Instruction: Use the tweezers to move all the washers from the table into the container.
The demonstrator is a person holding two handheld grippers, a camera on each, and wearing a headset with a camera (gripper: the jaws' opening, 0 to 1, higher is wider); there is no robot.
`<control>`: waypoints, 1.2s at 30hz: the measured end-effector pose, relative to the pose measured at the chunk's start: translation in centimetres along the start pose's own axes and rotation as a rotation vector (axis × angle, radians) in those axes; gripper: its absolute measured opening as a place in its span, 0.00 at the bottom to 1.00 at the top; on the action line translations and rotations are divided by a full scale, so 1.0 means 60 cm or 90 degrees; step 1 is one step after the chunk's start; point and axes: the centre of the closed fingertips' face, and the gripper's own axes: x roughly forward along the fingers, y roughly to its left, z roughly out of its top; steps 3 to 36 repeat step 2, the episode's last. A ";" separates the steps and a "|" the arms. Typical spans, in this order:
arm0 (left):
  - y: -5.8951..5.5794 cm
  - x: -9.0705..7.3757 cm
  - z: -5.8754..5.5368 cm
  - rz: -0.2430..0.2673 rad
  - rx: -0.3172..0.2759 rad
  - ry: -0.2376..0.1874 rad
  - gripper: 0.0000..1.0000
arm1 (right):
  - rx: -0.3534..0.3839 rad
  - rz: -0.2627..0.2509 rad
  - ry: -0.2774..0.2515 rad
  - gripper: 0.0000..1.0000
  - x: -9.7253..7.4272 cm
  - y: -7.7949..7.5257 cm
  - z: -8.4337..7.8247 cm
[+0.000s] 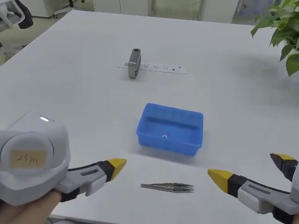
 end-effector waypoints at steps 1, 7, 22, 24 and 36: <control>0.000 0.000 -0.001 0.001 0.000 0.002 0.99 | -0.002 -0.001 0.000 0.88 0.000 -0.001 0.000; 0.001 0.000 -0.001 0.002 0.000 0.002 0.99 | -0.002 -0.002 0.001 0.88 0.000 -0.001 -0.001; 0.001 0.000 -0.001 0.002 0.000 0.002 0.99 | -0.002 -0.002 0.001 0.88 0.000 -0.001 -0.001; 0.001 0.000 -0.001 0.002 0.000 0.002 0.99 | -0.002 -0.002 0.001 0.88 0.000 -0.001 -0.001; 0.001 0.000 -0.001 0.002 0.000 0.002 0.99 | -0.002 -0.002 0.001 0.88 0.000 -0.001 -0.001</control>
